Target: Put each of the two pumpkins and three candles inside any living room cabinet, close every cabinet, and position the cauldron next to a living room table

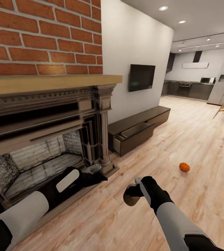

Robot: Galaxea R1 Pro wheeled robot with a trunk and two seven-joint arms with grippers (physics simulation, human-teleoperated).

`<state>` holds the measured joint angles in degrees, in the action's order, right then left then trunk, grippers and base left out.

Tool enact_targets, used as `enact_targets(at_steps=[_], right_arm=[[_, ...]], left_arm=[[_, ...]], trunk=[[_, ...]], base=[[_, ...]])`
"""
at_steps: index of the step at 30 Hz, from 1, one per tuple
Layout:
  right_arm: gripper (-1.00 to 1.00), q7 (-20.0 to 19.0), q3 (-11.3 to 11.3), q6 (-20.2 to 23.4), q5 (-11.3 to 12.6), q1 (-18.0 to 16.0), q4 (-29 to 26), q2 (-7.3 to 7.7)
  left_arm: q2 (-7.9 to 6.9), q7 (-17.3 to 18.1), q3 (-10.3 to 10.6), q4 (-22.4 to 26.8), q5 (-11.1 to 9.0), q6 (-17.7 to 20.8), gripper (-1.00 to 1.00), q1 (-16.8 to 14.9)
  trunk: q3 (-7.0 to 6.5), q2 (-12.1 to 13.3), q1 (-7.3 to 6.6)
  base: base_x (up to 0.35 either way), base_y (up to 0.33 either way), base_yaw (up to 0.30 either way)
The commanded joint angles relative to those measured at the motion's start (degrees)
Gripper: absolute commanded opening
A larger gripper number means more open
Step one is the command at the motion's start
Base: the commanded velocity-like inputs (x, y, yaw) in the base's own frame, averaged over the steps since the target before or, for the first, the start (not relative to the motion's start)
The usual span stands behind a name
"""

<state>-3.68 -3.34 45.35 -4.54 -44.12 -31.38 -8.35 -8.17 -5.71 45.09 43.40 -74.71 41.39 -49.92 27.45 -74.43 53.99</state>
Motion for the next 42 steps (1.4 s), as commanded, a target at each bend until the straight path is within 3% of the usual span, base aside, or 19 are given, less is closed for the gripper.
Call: enact_targets(at_steps=[1,5,10,12,30,42], right_arm=[[-1.0,-0.01,0.0,0.0,0.06,0.0,0.0,0.0],[-1.0,-0.01,0.0,0.0,0.06,0.0,0.0,0.0],[-1.0,-0.09,0.0,-0.08,0.14,0.0,0.0,0.0],[-1.0,-0.09,0.0,-0.09,0.14,0.0,0.0,0.0],[-1.0,-0.13,-0.02,-0.01,0.23,0.0,-0.21,-0.08],[-1.0,-0.24,-0.35,0.21,0.5,0.0,0.18,-0.07]], left_arm=[[0.0,0.0,0.0,0.0,0.0,-0.01,1.0,0.0],[0.02,0.0,0.22,-0.04,0.0,-0.06,1.0,0.0],[0.26,0.0,3.22,0.01,0.0,-0.08,1.0,0.0],[0.33,0.0,3.5,0.02,0.0,-0.08,1.0,0.0],[0.26,-0.04,3.69,0.02,0.0,-0.08,1.0,0.0],[0.26,-0.09,3.67,0.02,0.0,-0.08,1.0,0.0]], trunk=[[-0.04,0.0,0.0],[-0.22,0.0,0.0],[-0.45,0.0,0.0],[-0.54,0.0,0.0],[-1.28,0.0,0.0],[-0.36,0.0,0.0]], base=[[0.228,0.211,-0.267],[0.238,0.204,-0.267],[0.235,0.164,-0.267],[0.102,0.031,-0.267],[0.006,0.002,-0.235],[0.0,0.0,-0.118]])
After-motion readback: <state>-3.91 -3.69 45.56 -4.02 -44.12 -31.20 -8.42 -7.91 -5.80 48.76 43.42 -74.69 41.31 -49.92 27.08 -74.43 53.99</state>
